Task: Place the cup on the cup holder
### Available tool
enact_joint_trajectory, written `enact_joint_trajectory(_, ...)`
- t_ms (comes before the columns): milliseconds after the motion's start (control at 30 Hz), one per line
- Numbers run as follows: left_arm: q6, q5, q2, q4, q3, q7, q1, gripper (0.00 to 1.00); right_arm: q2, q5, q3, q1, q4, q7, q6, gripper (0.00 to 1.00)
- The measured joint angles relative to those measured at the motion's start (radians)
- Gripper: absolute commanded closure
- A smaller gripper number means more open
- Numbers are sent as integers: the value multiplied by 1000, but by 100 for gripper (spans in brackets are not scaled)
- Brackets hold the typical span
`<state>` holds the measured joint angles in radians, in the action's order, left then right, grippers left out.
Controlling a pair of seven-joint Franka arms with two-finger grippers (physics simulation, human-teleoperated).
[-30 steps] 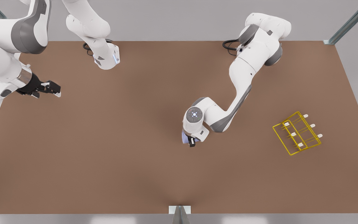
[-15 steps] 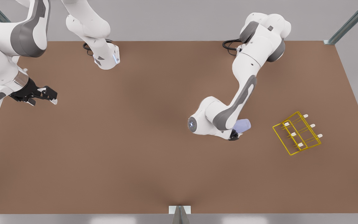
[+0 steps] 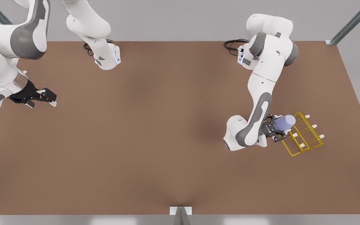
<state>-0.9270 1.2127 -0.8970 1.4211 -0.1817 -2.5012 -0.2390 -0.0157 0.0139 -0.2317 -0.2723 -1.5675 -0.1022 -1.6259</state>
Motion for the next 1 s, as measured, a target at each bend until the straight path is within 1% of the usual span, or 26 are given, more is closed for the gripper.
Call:
enact_joint_trajectory(267, -20, 82, -6, 109, 0, -28, 69, 23, -12, -10, -13, 0, 3, -2, -27, 0)
enact_joint_trajectory(500, -36, 104, -13, 133, 0, -60, 84, 23, -27, -44, -21, 26, 10, -3, -80, 0)
enact_joint_trajectory(567, -39, 108, -15, 135, 0, -69, 86, 23, -25, -56, -52, 8, 11, -4, -93, 0)
enact_joint_trajectory(600, -39, 109, -15, 138, 0, -72, 87, 0, -25, -62, -59, 10, 11, -4, -97, 0)
enact_joint_trajectory(667, -40, 111, -15, 142, 1, -79, 86, 0, -20, -69, -80, 8, 13, -5, -104, 0)
enact_joint_trajectory(800, -37, 113, -13, 144, 0, -90, 81, 0, -32, -74, -91, 41, 18, -5, -118, 0)
enact_joint_trajectory(833, -35, 107, -2, 143, -11, -93, 71, 0, -34, -75, -90, 50, 18, -4, -115, 0)
enact_joint_trajectory(867, -34, 81, 35, 131, -59, -95, 61, 0, -36, -74, -86, 60, 22, -4, -109, 0)
enact_joint_trajectory(900, -33, 24, 85, 67, -153, -95, 58, 0, -37, -74, -84, 64, 19, -5, -104, 0)
enact_joint_trajectory(967, -32, -168, 135, -251, -325, -90, 44, 0, -39, -73, -82, 60, 16, -5, -99, 0)
enact_joint_trajectory(1000, -35, -294, 172, -384, -370, -82, 66, 0, -39, -71, -82, 52, 16, -5, -97, 0)
